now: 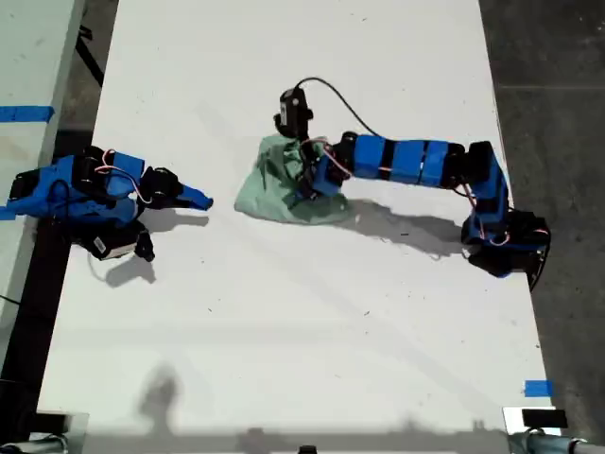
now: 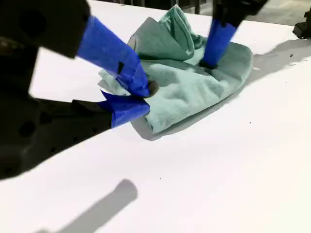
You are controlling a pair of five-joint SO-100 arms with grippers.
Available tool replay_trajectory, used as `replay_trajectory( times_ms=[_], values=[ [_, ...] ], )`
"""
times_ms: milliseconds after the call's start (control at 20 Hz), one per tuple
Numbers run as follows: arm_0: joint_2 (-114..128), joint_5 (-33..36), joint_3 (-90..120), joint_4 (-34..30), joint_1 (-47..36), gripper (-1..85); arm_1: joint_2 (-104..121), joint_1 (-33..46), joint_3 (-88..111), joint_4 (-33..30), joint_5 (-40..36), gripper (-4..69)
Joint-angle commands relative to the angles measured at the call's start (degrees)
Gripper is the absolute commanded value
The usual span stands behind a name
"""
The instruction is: Fold tshirt
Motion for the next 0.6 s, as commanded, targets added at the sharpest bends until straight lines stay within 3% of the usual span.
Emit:
replay_trajectory(
  times_ms=[0,150,300,550],
  values=[
    [5.71,-0.44,0.79,-1.67,0.79,1.5,1.49,15.47,-9.67,-2.2,-5.8,-1.1],
    [5.71,-0.7,0.79,-1.67,1.32,1.2,19.16,24.17,-8.0,0.97,-8.88,-1.1],
    [5.71,-0.7,0.79,-1.67,0.53,1.4,34.54,28.21,6.77,2.81,-9.05,-1.1],
    [5.71,-0.7,0.7,-1.58,2.46,4.7,62.93,22.94,40.78,3.78,-2.72,-1.1]
  ],
)
